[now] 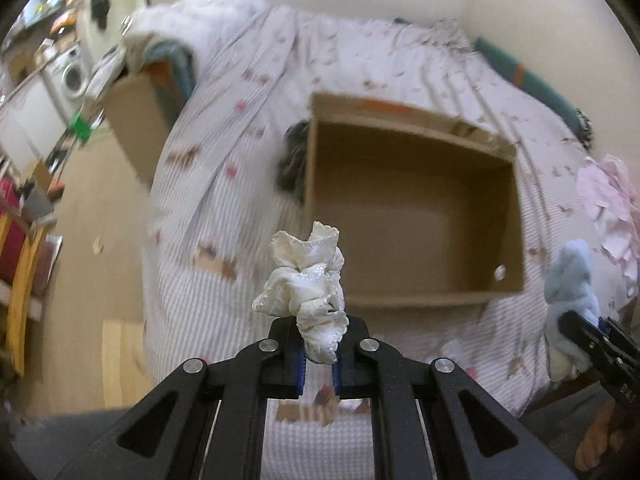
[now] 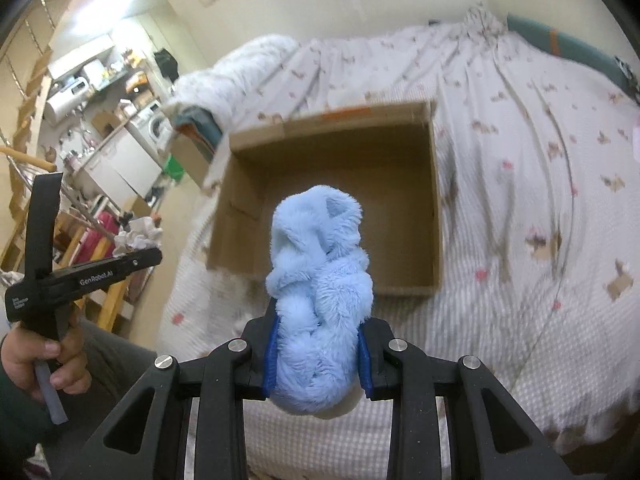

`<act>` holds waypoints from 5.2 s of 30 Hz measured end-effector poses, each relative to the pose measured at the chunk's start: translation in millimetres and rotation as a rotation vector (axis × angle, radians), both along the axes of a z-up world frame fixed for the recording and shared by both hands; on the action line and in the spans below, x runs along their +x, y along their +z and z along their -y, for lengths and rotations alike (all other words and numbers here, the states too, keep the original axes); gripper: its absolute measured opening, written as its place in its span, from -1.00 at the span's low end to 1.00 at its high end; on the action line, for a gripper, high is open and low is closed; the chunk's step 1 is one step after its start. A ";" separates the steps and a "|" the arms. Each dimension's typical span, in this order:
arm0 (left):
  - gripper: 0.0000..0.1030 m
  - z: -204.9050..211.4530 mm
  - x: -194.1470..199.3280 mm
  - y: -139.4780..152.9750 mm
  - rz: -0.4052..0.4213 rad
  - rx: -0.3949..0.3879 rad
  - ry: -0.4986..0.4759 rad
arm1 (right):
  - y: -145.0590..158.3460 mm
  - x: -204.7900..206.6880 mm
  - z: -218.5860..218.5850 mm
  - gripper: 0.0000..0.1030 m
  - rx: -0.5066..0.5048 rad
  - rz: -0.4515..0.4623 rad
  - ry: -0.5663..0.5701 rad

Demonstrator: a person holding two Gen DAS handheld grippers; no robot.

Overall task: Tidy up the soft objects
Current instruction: 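Carry both scrunchies over the cardboard box with both tools, then open both tools to drop the scrunchies into the box, then move the right tool to the clear plastic bag and grasp it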

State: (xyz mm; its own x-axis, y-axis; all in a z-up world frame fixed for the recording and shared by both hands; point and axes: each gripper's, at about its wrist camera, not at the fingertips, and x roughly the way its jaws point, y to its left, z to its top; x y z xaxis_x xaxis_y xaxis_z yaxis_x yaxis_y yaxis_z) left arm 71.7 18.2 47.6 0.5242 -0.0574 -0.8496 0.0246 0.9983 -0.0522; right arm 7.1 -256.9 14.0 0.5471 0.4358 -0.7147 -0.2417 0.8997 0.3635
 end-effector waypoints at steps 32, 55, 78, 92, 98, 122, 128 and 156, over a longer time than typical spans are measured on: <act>-0.82 41.1 103.0 -89.2 -0.018 -0.016 -0.089 | -70.8 108.7 -23.2 -0.36 -0.069 -0.124 -0.012; -0.68 42.2 103.8 -98.4 -0.045 -0.044 -0.097 | -83.8 122.0 -30.6 -0.32 -0.068 -0.178 -0.021; 0.36 46.0 100.0 -84.9 0.010 0.009 -0.098 | -74.2 120.5 -22.5 0.52 0.003 -0.141 -0.035; 0.36 26.7 77.3 -64.9 0.034 -0.008 -0.051 | -58.3 98.6 -16.5 0.52 -0.021 -0.101 -0.053; 0.36 15.2 57.3 -60.9 0.015 -0.025 -0.008 | -48.0 77.6 -12.1 0.52 -0.042 -0.091 -0.050; 0.36 -22.5 -19.6 -72.3 -0.035 -0.039 0.091 | -66.8 9.7 5.8 0.52 -0.032 -0.199 -0.129; 0.36 -36.2 -11.8 -79.9 -0.059 -0.062 0.172 | -85.7 19.3 8.0 0.52 -0.009 -0.278 -0.151; 0.36 -34.8 5.2 -118.9 -0.217 -0.113 0.194 | -163.9 65.7 -48.6 -0.65 -0.277 -0.471 -0.061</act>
